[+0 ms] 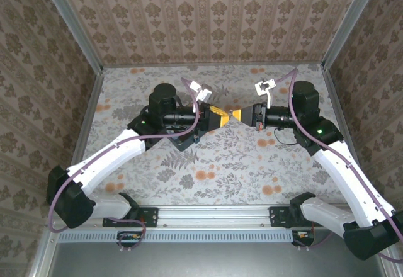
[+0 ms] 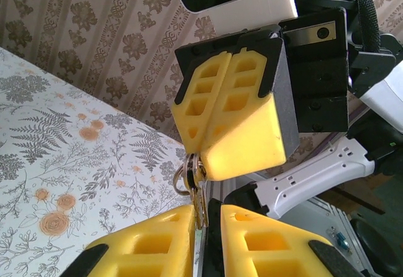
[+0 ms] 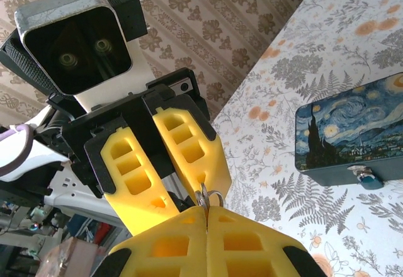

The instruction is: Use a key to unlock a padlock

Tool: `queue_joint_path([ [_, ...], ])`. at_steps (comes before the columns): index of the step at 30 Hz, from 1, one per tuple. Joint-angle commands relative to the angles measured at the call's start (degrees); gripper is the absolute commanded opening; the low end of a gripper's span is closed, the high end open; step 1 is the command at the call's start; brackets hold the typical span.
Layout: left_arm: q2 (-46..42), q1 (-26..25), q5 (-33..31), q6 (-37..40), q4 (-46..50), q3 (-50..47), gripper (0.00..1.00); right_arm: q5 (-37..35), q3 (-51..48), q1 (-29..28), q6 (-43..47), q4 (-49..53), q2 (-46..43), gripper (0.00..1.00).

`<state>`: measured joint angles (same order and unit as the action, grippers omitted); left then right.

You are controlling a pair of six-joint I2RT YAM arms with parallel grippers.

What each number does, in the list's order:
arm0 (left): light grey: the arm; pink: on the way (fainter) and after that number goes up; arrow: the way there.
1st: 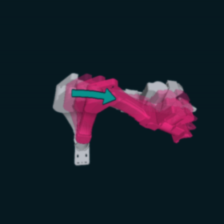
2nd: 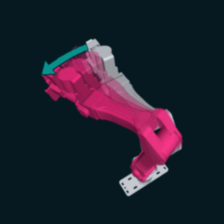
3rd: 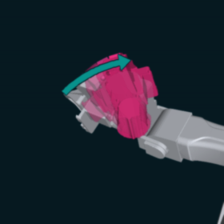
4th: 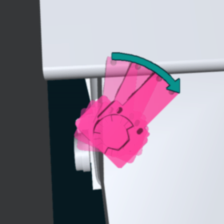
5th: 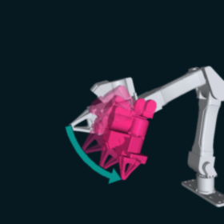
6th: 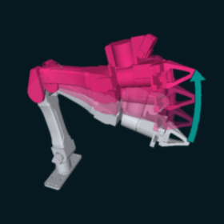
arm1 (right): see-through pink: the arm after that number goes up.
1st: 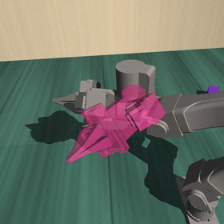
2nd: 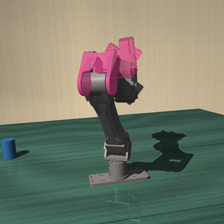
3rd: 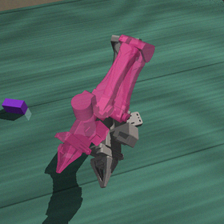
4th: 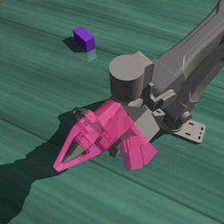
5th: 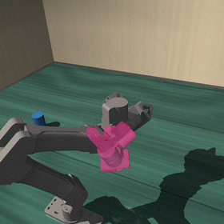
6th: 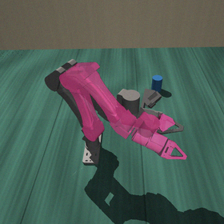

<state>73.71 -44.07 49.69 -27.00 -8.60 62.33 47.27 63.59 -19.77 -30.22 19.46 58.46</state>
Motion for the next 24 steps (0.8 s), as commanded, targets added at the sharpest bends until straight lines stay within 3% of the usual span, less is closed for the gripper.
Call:
queue_joint_path([
  [1,0.03,-0.37,1.20,0.50,-0.75,0.97,0.17,2.11,0.16,-0.18,-1.23,-2.66,-1.15,0.01],
  [12,0.47,-0.41,0.68,1.76,0.68,1.30,0.09,5.49,0.35,-0.18,-3.74,-5.80,-1.07,0.00],
  [18,0.34,-0.42,0.74,1.63,0.33,1.48,0.17,6.61,-0.30,-0.18,-5.21,-7.89,-0.69,0.00],
  [24,0.38,-0.47,0.78,1.85,0.42,1.91,0.13,6.70,-0.67,-0.19,-4.99,-7.73,-0.33,0.00],
])
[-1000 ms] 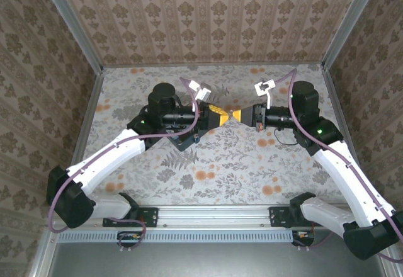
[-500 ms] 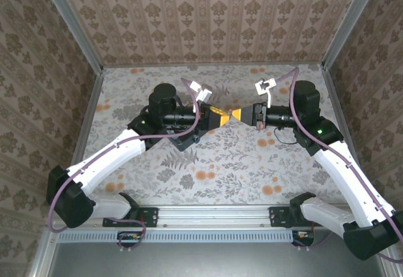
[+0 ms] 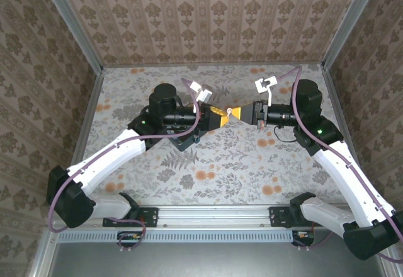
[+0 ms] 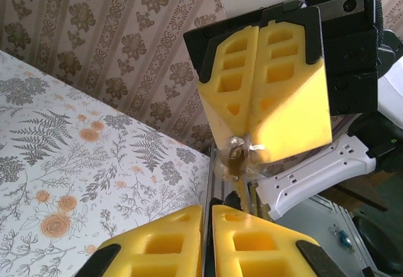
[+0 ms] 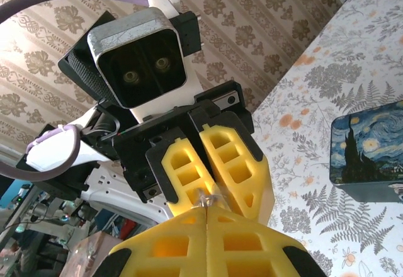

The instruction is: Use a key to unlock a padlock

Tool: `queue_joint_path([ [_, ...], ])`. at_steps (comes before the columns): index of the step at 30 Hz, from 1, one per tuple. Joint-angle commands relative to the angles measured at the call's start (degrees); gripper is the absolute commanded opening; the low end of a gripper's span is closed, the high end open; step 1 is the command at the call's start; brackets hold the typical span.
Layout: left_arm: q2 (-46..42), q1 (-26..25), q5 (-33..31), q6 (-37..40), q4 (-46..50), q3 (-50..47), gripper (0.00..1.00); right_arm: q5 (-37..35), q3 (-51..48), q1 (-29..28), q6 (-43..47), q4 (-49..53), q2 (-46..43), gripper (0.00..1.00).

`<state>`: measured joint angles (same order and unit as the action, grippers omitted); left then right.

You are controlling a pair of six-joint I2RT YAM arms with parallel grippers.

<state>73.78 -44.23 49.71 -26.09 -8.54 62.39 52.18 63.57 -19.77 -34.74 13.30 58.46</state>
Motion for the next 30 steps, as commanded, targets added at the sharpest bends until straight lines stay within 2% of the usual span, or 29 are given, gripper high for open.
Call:
queue_joint_path([
  [1,0.18,-0.33,0.63,0.95,0.36,1.85,0.13,1.78,-0.78,-0.19,-0.17,-1.26,-0.32,0.00],
  [4,-0.19,-0.31,0.18,1.06,0.53,1.79,0.17,1.45,-0.97,-0.17,0.69,-0.27,-0.44,0.00],
  [10,-1.26,-0.24,-0.41,1.26,0.53,1.33,0.18,0.38,-1.65,-0.09,1.19,0.09,-0.62,0.00],
  [15,-1.60,-0.24,-0.31,1.02,0.69,1.24,0.25,-1.34,-1.69,0.08,1.85,1.08,-0.93,0.00],
  [25,-3.54,0.36,-1.96,0.70,-0.12,-0.97,0.23,-2.52,-2.11,0.49,0.40,-0.60,-1.76,0.00],
  [30,-5.11,1.27,-2.95,-0.75,-2.15,-2.68,0.27,-3.30,-2.79,0.59,-0.42,-1.64,-2.07,0.00],
])
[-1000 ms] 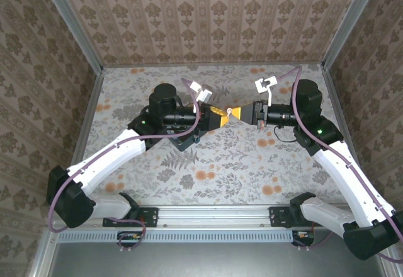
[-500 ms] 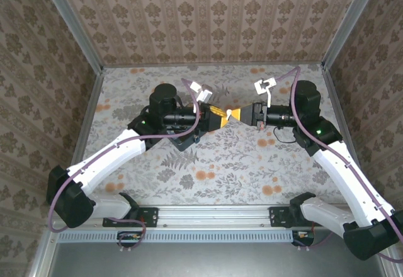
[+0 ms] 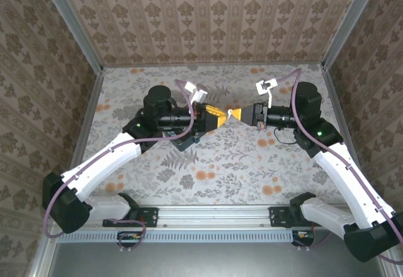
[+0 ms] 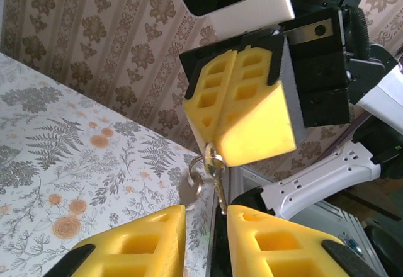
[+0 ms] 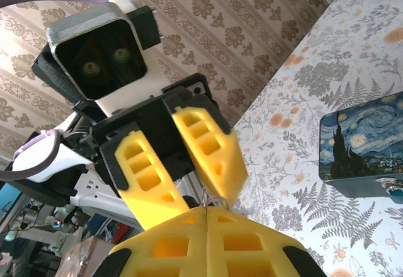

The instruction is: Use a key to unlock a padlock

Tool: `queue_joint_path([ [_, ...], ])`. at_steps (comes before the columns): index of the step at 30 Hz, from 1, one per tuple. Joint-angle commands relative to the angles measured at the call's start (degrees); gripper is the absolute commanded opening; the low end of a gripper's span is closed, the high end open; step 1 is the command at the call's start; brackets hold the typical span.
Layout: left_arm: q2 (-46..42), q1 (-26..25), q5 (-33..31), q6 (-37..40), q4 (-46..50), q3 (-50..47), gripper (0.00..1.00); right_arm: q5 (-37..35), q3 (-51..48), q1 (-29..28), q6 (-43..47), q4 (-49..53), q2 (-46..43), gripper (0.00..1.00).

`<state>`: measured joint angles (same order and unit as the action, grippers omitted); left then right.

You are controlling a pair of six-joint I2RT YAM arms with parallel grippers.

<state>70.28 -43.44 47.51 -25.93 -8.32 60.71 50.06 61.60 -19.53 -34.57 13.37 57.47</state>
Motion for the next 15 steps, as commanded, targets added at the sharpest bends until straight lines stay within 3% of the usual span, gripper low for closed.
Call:
queue_joint_path([
  [1,-1.72,0.47,-0.60,-1.12,-2.68,-1.05,0.27,-1.29,-1.02,0.41,-0.80,-2.09,-1.13,0.00],
  [15,2.38,-2.02,1.43,-1.23,-3.38,1.47,0.33,-0.93,-1.66,0.45,-2.85,-4.84,-1.66,0.00],
])
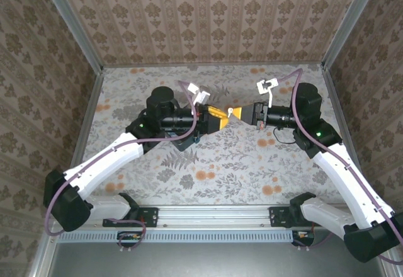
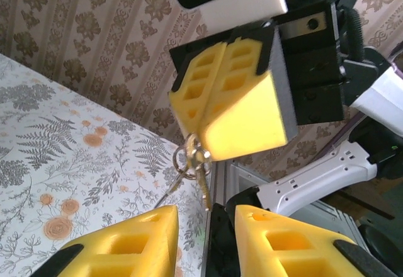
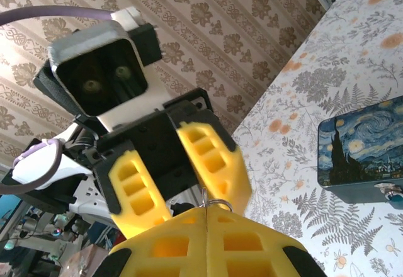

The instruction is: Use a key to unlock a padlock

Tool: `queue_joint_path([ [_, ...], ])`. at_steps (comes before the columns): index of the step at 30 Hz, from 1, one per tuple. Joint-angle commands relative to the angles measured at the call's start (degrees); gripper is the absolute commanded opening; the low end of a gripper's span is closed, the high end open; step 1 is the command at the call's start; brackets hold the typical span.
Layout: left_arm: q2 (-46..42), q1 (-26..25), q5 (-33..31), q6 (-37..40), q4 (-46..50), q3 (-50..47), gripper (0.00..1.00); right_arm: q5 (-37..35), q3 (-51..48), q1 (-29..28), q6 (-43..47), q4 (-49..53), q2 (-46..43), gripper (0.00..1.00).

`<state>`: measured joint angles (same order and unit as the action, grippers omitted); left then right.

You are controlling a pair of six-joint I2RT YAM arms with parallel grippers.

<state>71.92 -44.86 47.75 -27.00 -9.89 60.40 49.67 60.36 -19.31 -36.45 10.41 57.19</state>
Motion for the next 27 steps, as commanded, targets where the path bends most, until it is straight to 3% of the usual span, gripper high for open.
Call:
queue_joint_path([
  [1,0.88,-0.72,1.12,-0.24,-2.01,1.89,0.34,-0.45,-0.49,0.22,-1.07,-2.02,-1.38,0.00],
  [15,2.52,-0.94,1.52,-0.24,-2.48,3.93,0.30,0.54,-1.46,0.24,-1.43,-3.16,-1.64,0.00],
  [24,2.74,-1.19,2.00,0.36,-1.38,4.36,0.02,0.78,-1.64,0.23,-1.57,-3.87,-2.08,0.00],
  [27,2.57,-1.10,1.82,1.95,1.27,5.09,0.00,0.77,-1.85,0.54,-0.70,-2.75,-2.08,0.02],
])
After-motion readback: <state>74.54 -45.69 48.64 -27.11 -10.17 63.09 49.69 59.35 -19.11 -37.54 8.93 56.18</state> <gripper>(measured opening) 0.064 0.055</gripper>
